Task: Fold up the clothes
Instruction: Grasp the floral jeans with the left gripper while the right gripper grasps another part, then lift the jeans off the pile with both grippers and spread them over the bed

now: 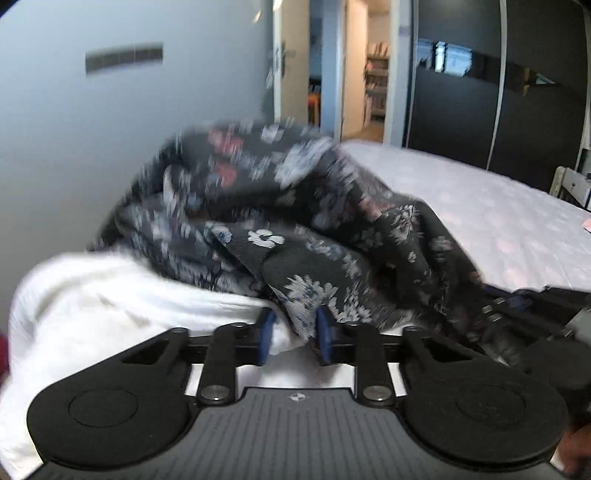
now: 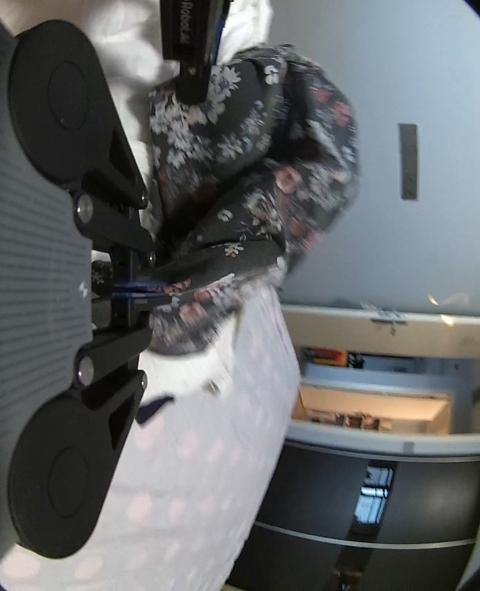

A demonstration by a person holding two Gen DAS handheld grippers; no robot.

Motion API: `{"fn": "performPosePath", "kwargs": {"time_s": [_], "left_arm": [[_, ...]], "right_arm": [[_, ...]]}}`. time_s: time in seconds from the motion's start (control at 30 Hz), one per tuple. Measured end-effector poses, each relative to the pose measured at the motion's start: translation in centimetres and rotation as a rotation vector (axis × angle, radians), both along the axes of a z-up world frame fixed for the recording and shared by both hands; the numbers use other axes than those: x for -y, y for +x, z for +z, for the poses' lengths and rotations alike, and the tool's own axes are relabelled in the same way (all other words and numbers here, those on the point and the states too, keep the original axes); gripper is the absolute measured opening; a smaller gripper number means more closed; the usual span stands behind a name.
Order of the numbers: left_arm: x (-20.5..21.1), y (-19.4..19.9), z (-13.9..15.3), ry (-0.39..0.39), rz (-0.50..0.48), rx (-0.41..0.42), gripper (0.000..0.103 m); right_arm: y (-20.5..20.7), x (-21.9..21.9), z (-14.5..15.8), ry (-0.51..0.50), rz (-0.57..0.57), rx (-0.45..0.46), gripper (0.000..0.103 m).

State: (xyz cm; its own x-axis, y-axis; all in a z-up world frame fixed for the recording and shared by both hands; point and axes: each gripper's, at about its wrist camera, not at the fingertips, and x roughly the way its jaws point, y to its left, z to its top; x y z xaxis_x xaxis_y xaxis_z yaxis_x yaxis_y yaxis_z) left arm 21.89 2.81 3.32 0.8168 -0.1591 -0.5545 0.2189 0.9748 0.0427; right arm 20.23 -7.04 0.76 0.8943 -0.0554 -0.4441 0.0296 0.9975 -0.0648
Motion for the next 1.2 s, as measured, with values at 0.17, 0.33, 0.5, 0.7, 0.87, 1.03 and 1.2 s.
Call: {"fn": "performPosePath", "kwargs": {"time_s": [0.17,0.33,0.5,0.7,0.87,1.03,1.2], "left_arm": [[0.9,-4.2,3.2,-0.034,-0.079,0.137,0.000],[2.0,-9.4,5.8,-0.108,-0.173,0.173,0.000],[4.3,-15.7,8.2,-0.129,-0.348,0.216,0.000],[7.2,-23.4,8.3,-0.139,-0.622,0.141,0.000],[9.6,-27.8,5.9,-0.099,-0.835,0.053,0.002],[11.1,-29.9,1.8,0.027,-0.969,-0.016,0.023],[11.1,-27.9,-2.5,0.127,-0.943,-0.106,0.040]], "right_arm": [[-4.2,2.4,4.3,-0.065,-0.091,0.082,0.002],[-10.5,4.2,8.7,-0.170,-0.215,0.171,0.002],[-18.4,7.2,12.2,-0.222,-0.326,0.223,0.002],[-28.6,11.3,14.3,-0.271,-0.489,0.260,0.002],[-36.1,15.5,13.7,-0.276,-0.647,0.202,0.002],[-41.4,20.0,9.0,-0.253,-0.741,0.026,0.003],[-44.5,24.5,1.3,-0.252,-0.805,-0.198,0.003]]}}
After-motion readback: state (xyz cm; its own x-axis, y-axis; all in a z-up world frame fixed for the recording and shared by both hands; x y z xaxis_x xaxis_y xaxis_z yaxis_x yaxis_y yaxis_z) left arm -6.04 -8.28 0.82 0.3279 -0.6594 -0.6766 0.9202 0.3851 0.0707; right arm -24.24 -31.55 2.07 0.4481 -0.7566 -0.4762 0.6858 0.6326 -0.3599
